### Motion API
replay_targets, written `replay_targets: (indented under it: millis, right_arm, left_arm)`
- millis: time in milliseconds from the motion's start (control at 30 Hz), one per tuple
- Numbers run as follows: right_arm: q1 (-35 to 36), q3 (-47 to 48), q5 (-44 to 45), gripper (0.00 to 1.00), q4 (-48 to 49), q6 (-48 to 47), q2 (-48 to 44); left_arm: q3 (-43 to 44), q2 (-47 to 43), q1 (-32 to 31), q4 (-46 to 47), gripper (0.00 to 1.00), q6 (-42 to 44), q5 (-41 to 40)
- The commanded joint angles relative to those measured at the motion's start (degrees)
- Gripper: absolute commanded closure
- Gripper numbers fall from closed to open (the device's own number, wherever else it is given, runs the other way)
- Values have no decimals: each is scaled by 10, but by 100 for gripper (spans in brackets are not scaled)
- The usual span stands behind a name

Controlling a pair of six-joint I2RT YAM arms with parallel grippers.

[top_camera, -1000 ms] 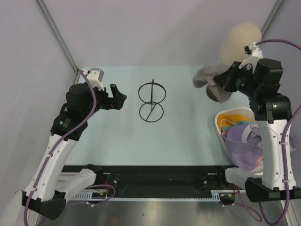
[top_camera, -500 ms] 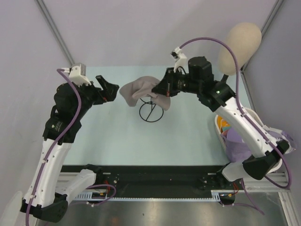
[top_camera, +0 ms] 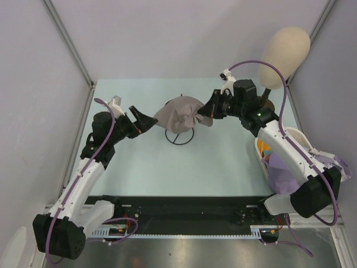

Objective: Stack the hats

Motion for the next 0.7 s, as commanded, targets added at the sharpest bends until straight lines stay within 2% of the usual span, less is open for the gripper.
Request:
replay_targets:
  millis: [0, 300, 567, 667]
  right_arm:
    - [-13, 0, -27, 100, 73, 13, -24]
    - [-33, 2, -53, 100, 75, 13, -13]
    - [-36, 11, -65, 100, 63, 7, 4]
    - [-38, 16, -68, 100, 61, 8, 11]
  left_arm:
    - [-27, 16, 13, 202, 0, -57, 101]
    - [-1, 71, 13, 209, 4, 22, 67]
    - [23, 133, 1, 274, 18, 25, 95]
    - [30, 143, -9, 287, 27, 25, 107]
